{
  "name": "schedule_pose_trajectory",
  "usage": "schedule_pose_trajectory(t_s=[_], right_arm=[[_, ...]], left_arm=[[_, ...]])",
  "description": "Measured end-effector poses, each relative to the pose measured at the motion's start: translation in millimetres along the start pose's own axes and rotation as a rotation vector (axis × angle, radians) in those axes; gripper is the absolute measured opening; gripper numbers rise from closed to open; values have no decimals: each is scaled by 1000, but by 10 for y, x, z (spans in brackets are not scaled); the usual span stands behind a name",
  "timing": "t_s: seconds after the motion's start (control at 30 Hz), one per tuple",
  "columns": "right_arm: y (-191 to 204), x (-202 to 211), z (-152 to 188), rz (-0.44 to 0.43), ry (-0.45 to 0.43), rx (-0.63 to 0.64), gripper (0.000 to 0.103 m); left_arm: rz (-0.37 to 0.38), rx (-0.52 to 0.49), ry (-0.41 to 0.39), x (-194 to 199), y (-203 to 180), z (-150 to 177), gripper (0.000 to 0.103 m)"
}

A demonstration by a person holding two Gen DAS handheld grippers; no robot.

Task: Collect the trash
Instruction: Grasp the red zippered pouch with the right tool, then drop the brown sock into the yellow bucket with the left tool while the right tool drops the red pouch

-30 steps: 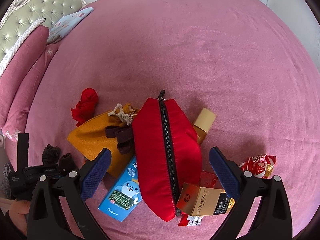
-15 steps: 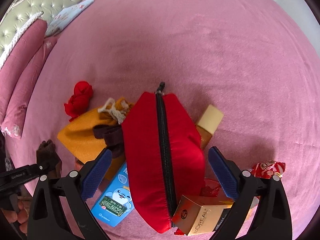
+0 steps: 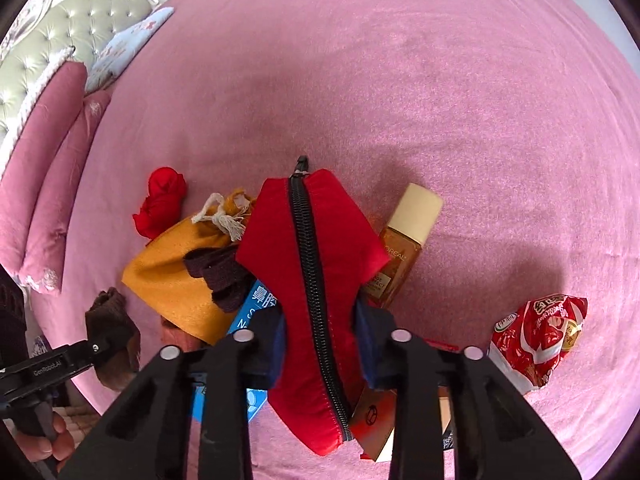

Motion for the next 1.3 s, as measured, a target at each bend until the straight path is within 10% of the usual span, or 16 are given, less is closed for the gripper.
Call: schedule_pose_trajectory(t_s=[0.63, 0.93, 1.3], right_arm=[[12, 1490, 623, -145, -279, -177, 22], [-504, 1918, 1654, -71, -340, -363, 22], [-1270, 2084, 3161, -27, -330, -630, 22]], left_arm=[[109, -360, -6, 921, -891, 485, 10], [126, -587, 90, 881, -1460, 1231, 10], [107, -837, 335, 169, -2038, 2900, 10]])
Point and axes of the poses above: each gripper's, at about its wrist camera, not at the fingertips, and x roughly against the way its jaws point, y to its left, z to its underside, the point moved 3 cm from there along -x, roughly the way its jaws point, and after that the axes turned 4 degrees about y, right-handed, at the moved point
